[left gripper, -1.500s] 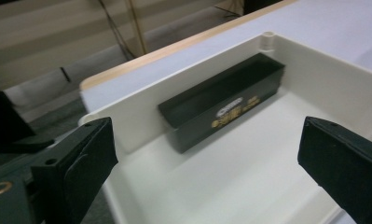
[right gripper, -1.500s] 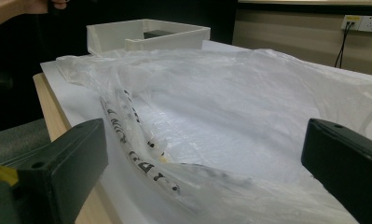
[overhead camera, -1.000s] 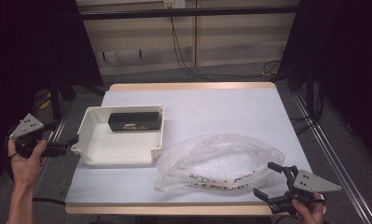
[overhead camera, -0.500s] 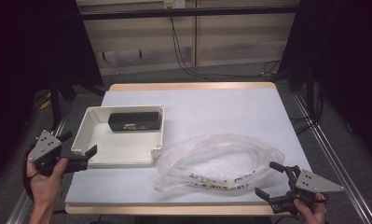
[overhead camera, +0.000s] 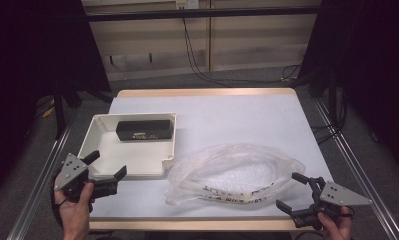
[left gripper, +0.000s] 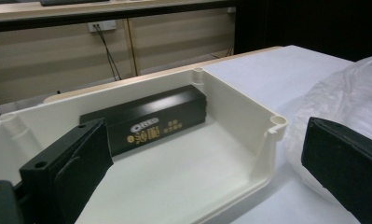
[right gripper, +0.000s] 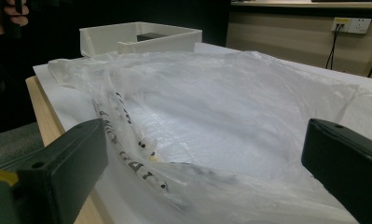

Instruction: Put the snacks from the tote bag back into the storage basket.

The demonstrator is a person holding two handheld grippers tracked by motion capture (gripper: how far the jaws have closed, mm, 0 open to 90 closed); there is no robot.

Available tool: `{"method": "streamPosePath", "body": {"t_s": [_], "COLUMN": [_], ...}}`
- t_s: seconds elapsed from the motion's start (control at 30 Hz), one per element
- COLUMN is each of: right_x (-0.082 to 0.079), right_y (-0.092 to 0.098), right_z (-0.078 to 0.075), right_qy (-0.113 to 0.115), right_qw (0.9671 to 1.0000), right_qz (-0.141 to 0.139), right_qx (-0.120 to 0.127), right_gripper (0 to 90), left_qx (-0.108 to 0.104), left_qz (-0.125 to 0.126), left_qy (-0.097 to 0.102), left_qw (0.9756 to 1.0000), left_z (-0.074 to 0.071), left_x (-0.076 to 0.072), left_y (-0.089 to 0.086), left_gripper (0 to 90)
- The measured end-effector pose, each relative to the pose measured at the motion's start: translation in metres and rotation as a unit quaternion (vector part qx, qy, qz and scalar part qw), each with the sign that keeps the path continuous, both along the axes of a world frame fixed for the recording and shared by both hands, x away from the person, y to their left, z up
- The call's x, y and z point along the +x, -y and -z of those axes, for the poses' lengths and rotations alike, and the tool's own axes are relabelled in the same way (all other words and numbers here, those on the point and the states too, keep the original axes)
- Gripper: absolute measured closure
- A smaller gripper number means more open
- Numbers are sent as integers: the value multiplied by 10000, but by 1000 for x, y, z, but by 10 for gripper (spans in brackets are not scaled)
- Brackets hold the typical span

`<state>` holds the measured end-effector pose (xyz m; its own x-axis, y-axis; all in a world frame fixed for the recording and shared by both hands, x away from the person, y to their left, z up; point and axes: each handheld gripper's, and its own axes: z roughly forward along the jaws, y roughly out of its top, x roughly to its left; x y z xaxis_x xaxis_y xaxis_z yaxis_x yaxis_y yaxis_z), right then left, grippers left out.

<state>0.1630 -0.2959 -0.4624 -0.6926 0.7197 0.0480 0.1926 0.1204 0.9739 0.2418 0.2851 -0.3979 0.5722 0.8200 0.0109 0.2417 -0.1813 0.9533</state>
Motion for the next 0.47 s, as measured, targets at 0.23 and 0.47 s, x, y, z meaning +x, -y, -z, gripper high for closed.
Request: {"method": "streamPosePath", "body": {"t_s": [0.23, 0.47], "right_x": [0, 0], "right_y": [-1, 0], "right_z": [0, 0], "right_qy": [-30, -28], "right_qw": [9999, 9999], "right_qz": [-68, -75], "right_qx": [-103, -90], "right_gripper": [0, 0], "left_qx": [10, 166], "left_qz": [34, 223], "left_qy": [-130, -498], "left_qw": [9999, 9984], "left_z": [25, 55], "left_x": [-8, -14], "left_y": [24, 28], "left_gripper": [15, 17]}}
